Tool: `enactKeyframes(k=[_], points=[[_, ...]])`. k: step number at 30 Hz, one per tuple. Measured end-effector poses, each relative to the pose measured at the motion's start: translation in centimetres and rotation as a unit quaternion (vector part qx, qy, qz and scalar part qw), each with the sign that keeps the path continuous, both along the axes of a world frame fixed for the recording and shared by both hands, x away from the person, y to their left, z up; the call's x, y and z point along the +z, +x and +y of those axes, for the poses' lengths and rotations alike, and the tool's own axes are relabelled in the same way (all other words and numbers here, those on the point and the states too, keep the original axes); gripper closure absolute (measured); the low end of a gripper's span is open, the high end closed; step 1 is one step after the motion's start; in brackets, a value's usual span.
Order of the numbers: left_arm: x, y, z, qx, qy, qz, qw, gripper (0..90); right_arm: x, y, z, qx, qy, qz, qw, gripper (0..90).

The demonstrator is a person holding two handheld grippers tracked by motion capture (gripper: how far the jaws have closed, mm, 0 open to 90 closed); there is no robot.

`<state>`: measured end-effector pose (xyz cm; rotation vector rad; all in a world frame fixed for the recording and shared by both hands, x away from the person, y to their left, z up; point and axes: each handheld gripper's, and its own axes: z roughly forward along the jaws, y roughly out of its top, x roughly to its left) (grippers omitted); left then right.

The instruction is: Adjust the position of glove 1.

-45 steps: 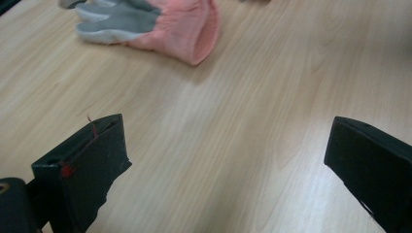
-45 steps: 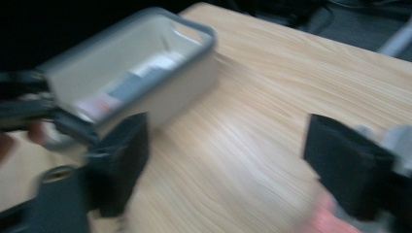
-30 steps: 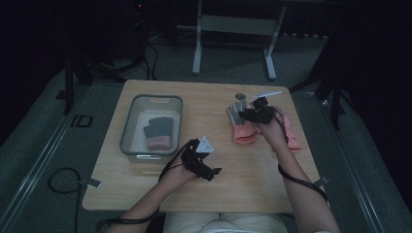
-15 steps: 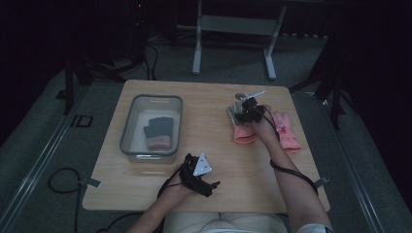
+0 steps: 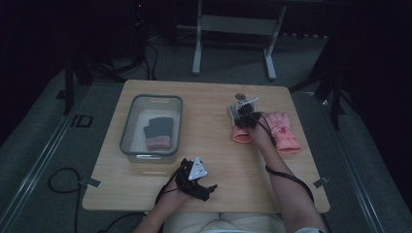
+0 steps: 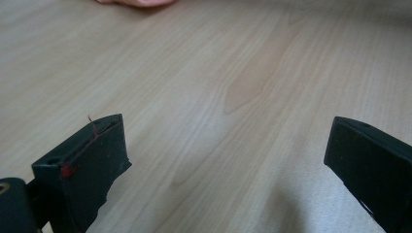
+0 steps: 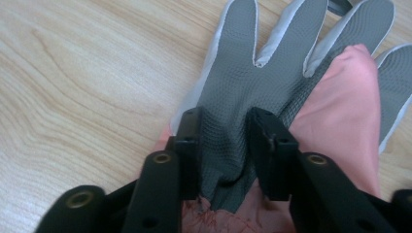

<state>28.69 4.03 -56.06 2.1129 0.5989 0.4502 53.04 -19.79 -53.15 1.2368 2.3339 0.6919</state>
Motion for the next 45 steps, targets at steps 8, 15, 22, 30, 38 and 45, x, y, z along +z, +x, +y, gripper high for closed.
enactKeyframes(k=[8,15,22,30,38,45], points=[[-0.1,0.0,0.2,-0.007,0.000,-0.007,1.0000,1.5,-0.1,-0.5,-0.5,-0.042,0.046,-0.007,0.9980,86.0],[-0.5,0.2,0.0,-0.026,0.007,0.009,0.9996,2.4,1.9,-2.5,-0.8,-0.051,0.088,-0.018,0.9946,88.1],[-0.5,0.3,0.1,-0.011,0.006,0.013,0.9998,1.9,5.1,-6.0,-0.1,-0.058,0.119,-0.040,0.9903,88.4],[-0.5,0.4,0.3,-0.007,0.003,0.024,0.9997,1.8,7.8,-10.1,1.5,-0.082,0.137,-0.058,0.9855,88.5],[-0.5,0.5,0.3,-0.005,0.005,0.021,0.9998,1.8,7.2,-13.8,2.9,-0.096,0.149,-0.055,0.9826,88.4],[-0.5,0.5,0.3,-0.010,0.006,0.020,0.9997,1.7,4.7,-15.6,4.2,-0.091,0.126,-0.039,0.9871,88.4]])
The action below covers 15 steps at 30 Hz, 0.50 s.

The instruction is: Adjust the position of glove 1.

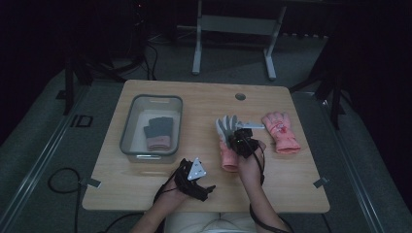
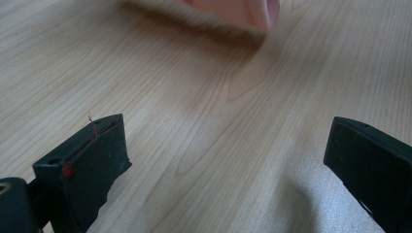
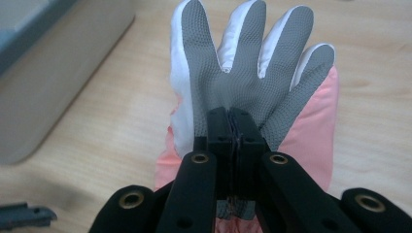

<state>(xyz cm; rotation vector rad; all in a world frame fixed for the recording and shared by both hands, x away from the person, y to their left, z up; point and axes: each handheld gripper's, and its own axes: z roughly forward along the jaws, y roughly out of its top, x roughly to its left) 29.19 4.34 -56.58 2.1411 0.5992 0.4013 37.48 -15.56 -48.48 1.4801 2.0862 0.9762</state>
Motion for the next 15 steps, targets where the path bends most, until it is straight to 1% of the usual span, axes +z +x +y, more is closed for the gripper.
enactKeyframes(k=[2,3,5,7,8,9,11,14,15], points=[[0.0,0.0,0.0,-0.001,0.002,0.000,1.0000,1.8,-0.8,0.2,0.3,0.000,-0.001,0.008,1.0000,88.4],[0.0,0.0,0.0,-0.001,0.002,0.000,1.0000,1.8,-1.1,0.4,0.5,0.000,0.005,0.015,0.9999,88.4],[0.0,0.1,0.0,-0.001,0.002,0.005,1.0000,1.8,-1.8,0.7,1.1,0.003,0.006,0.022,0.9997,88.4],[0.0,0.2,0.1,-0.002,0.001,0.005,1.0000,1.8,-2.5,0.9,1.6,0.005,0.011,0.030,0.9995,88.4],[0.0,0.2,0.1,-0.001,-0.001,0.006,1.0000,1.8,-2.9,1.0,1.8,0.006,0.009,0.034,0.9994,88.4],[0.0,0.2,0.1,-0.002,-0.002,0.006,1.0000,1.8,-3.2,1.1,2.1,0.011,-0.002,0.035,0.9993,88.3],[0.0,0.2,0.1,-0.002,-0.003,0.005,1.0000,1.8,-3.5,1.1,2.3,0.012,-0.004,0.036,0.9993,88.3],[0.0,0.1,0.1,-0.005,-0.002,0.005,1.0000,1.8,-4.3,1.5,2.6,0.017,-0.001,0.045,0.9988,87.7],[0.0,0.1,0.1,-0.007,-0.002,0.005,1.0000,1.8,-4.5,1.6,2.8,0.027,-0.013,0.044,0.9986,87.2]])
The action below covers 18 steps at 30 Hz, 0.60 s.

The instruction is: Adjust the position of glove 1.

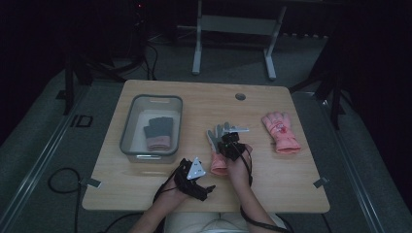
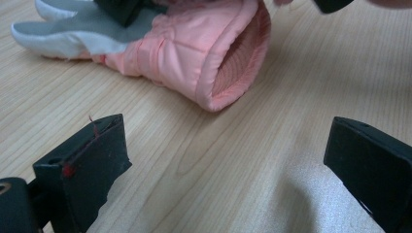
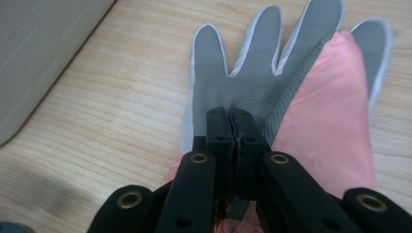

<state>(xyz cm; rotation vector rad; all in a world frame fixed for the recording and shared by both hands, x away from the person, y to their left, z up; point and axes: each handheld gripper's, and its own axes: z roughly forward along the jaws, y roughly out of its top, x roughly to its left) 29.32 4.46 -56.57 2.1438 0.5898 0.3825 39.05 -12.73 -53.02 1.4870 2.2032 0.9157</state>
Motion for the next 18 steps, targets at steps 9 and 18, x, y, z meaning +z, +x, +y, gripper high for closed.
enactKeyframes(k=[9,18], points=[[0.0,0.1,-0.1,0.000,0.004,0.003,1.0000,1.8,-0.4,0.5,-0.3,0.023,0.004,0.011,0.9997,82.8],[0.0,0.1,-0.1,-0.003,0.004,0.007,1.0000,1.8,4.1,-0.6,-3.0,0.054,0.027,-0.046,0.9971,70.3]])
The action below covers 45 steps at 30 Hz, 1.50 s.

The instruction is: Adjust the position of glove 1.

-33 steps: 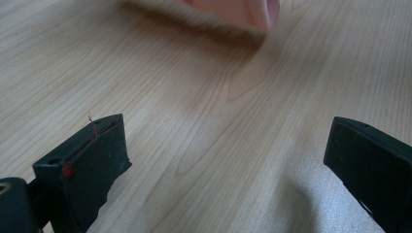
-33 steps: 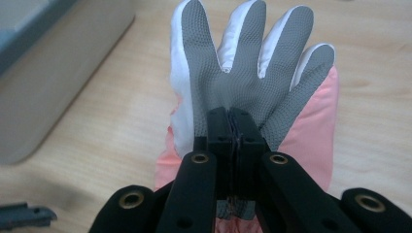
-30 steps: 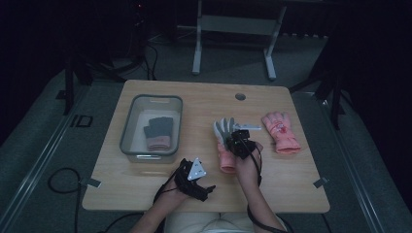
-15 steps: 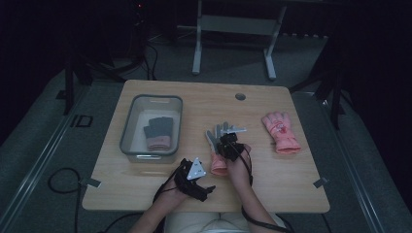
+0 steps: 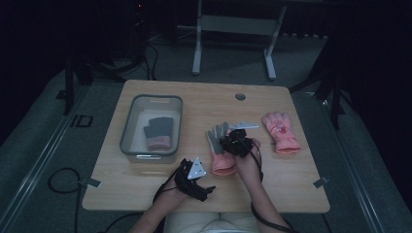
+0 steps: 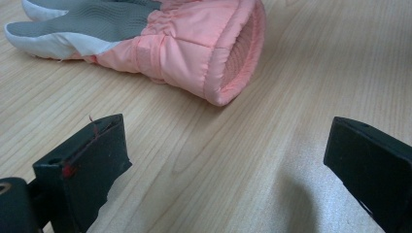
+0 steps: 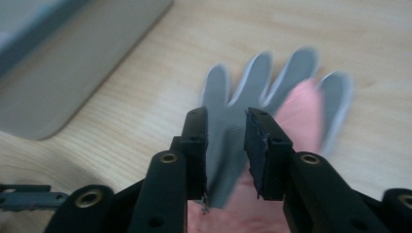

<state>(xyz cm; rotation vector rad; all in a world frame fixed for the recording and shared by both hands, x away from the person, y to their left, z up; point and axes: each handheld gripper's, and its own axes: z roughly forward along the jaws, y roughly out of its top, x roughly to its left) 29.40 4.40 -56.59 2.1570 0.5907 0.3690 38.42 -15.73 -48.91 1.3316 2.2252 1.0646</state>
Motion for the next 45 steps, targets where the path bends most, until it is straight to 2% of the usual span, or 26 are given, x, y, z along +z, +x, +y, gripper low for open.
enactKeyframes(k=[2,4,6,7,9,11,12,15,17,20,23,29,31,34,36,38,40,42,45], points=[[0.0,0.0,0.0,0.000,0.001,0.000,1.0000,1.8,0.6,0.3,-1.4,-0.001,-0.015,-0.008,0.9999,70.7],[0.0,0.0,0.0,0.001,0.002,0.000,1.0000,1.8,1.2,0.8,-3.5,0.001,-0.011,-0.016,0.9998,68.6],[0.0,0.0,0.0,0.001,0.001,-0.001,1.0000,1.8,1.7,1.3,-5.9,-0.006,-0.022,-0.032,0.9992,67.6],[0.0,0.0,-0.1,0.002,0.001,0.001,1.0000,1.8,2.0,1.6,-7.2,-0.008,-0.019,-0.031,0.9993,67.1],[0.0,0.1,-0.1,0.004,0.003,0.003,1.0000,1.8,2.6,2.1,-9.7,-0.024,-0.036,-0.043,0.9982,65.0],[0.0,0.1,-0.1,0.005,0.006,0.002,1.0000,1.8,3.0,2.6,-12.1,-0.037,-0.042,-0.054,0.9969,63.0],[0.0,0.1,-0.1,0.005,0.006,0.002,1.0000,1.8,3.0,2.6,-12.1,-0.037,-0.042,-0.054,0.9969,63.0],[-0.1,0.0,-0.2,0.005,0.009,0.001,0.9999,1.8,3.1,3.9,-16.0,-0.060,-0.068,-0.062,0.9939,61.1],[0.0,0.1,-0.1,0.005,0.008,0.002,1.0000,1.8,2.9,5.0,-17.6,-0.062,-0.090,-0.056,0.9924,59.7],[0.0,0.1,-0.1,0.007,0.005,0.002,1.0000,1.8,2.2,6.3,-19.1,-0.056,-0.102,-0.050,0.9920,56.9],[0.0,0.1,-0.1,0.008,0.007,0.005,0.9999,1.8,1.2,7.2,-19.9,-0.047,-0.120,-0.046,0.9906,56.9],[-0.1,0.1,-0.2,0.010,0.013,0.004,0.9999,1.8,-1.1,8.8,-20.4,-0.038,-0.120,-0.019,0.9918,57.4],[-0.1,0.2,-0.2,0.011,0.012,0.006,0.9998,1.8,-2.1,9.3,-20.5,-0.039,-0.139,-0.008,0.9895,59.0],[-0.1,0.2,-0.2,0.011,0.010,0.006,0.9999,1.8,-3.2,9.6,-20.5,-0.038,-0.137,-0.004,0.9898,59.8],[-0.1,0.2,-0.2,0.010,0.012,0.006,0.9999,1.8,-3.4,9.7,-20.6,-0.048,-0.132,-0.004,0.9901,63.2],[-0.1,0.2,-0.2,0.010,0.012,0.006,0.9999,1.8,-3.4,9.7,-20.7,-0.063,-0.115,0.002,0.9913,71.0],[-0.1,0.1,-0.3,0.011,0.014,0.004,0.9998,1.8,-3.5,9.6,-20.5,-0.069,-0.111,0.000,0.9913,79.4],[-0.1,0.2,-0.3,0.011,0.015,0.005,0.9998,1.8,-3.5,9.4,-20.0,-0.073,-0.122,-0.002,0.9898,83.3],[-0.1,0.2,-0.2,0.012,0.012,0.008,0.9998,1.8,-2.7,9.3,-19.6,-0.091,-0.115,0.006,0.9892,85.3]])
